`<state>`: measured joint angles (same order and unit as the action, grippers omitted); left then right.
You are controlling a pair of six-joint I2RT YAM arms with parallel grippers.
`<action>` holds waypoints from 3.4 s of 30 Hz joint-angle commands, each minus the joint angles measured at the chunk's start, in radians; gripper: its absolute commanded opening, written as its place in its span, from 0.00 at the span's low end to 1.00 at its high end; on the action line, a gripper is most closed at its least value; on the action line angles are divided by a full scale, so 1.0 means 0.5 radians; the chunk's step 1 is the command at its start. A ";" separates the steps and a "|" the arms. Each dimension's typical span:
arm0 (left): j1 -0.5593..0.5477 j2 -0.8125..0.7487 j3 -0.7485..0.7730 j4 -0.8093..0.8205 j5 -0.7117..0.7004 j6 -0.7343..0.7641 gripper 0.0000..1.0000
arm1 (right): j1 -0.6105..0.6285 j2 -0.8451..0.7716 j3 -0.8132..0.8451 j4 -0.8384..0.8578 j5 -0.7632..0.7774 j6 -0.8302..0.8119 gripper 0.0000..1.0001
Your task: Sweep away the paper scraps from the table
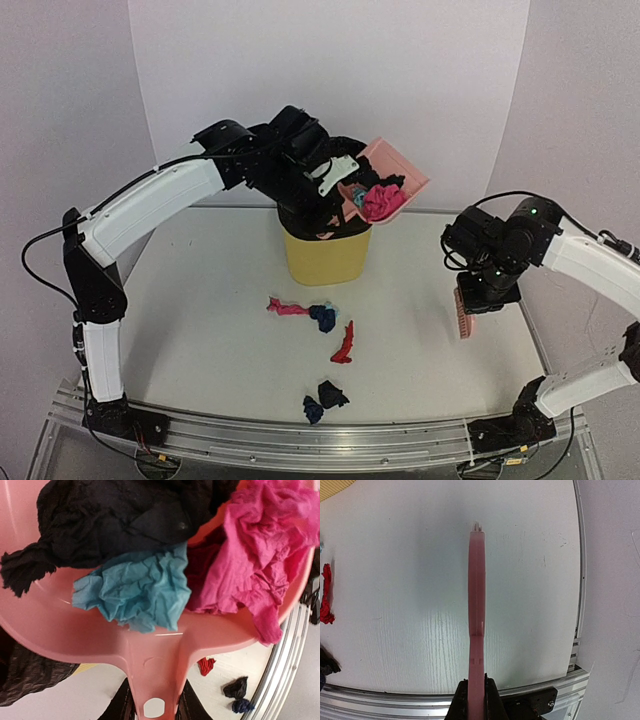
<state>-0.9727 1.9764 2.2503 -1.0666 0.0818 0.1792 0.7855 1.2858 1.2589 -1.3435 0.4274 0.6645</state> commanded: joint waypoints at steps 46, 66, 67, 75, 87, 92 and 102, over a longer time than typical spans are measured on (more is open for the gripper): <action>0.264 0.045 -0.182 1.282 -1.973 1.204 0.00 | -0.016 0.045 -0.164 0.138 -0.092 -0.188 0.00; 0.221 0.079 -0.137 1.543 -2.089 1.534 0.00 | -0.016 0.064 -0.171 0.174 -0.109 -0.196 0.00; 0.217 0.075 -0.059 1.397 -2.038 1.387 0.00 | -0.016 0.061 -0.169 0.178 -0.113 -0.197 0.00; 0.173 -0.419 -0.137 0.661 -1.261 0.161 0.00 | -0.015 -0.034 -0.154 0.335 -0.331 -0.239 0.00; 0.106 -1.166 -1.172 0.241 -0.921 -1.368 0.00 | -0.016 -0.153 -0.552 1.777 -1.295 0.208 0.00; 0.096 -1.333 -1.515 -0.016 -0.888 -1.772 0.00 | 0.002 0.120 -0.681 2.527 -1.467 0.664 0.00; 0.095 -1.498 -2.074 -0.120 -0.686 -2.132 0.00 | 0.161 0.698 -0.560 3.219 -1.201 1.083 0.00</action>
<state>-0.9222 1.2663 1.2774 -1.0901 -0.2980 -0.7765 0.8456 1.5522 0.9232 0.0367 -0.2288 1.0762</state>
